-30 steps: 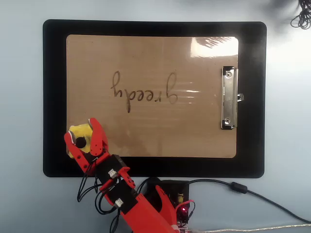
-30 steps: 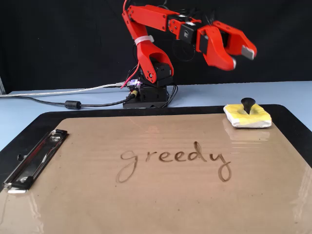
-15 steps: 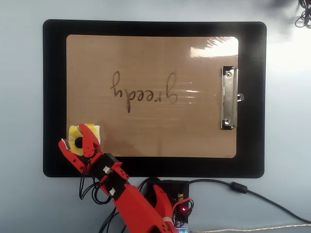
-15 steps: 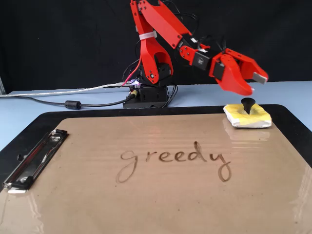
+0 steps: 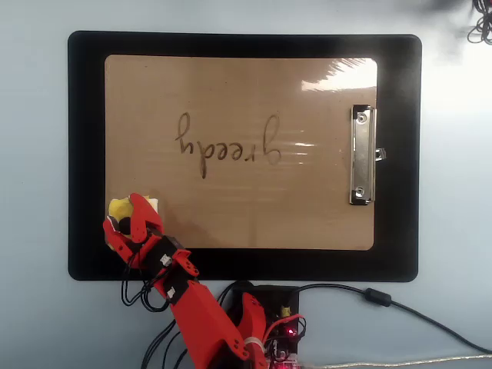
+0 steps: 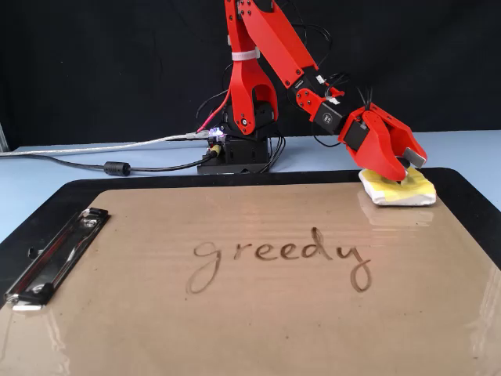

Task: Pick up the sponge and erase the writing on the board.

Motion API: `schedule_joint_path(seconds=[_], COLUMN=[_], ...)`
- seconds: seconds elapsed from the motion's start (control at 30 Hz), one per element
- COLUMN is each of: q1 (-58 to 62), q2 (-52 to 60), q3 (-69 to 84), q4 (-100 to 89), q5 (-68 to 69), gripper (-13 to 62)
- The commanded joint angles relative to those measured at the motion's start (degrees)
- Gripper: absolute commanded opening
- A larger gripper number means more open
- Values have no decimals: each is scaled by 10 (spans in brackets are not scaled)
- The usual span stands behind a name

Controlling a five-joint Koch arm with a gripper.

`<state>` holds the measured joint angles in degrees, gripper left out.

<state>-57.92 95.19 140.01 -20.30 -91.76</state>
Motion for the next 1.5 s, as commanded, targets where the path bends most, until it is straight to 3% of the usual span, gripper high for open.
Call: schedule_joint_path(seconds=[0.0, 0.37, 1.1, 1.37, 1.47], q1=[-3, -39, -75, -75, -71], q2=[4, 5, -50, -39, -17], q3=[2, 85, 36, 53, 68], q4=[-16, -13, -12, -11, -11], q5=[6, 10, 9, 8, 9], gripper=[301, 301, 279, 218, 142])
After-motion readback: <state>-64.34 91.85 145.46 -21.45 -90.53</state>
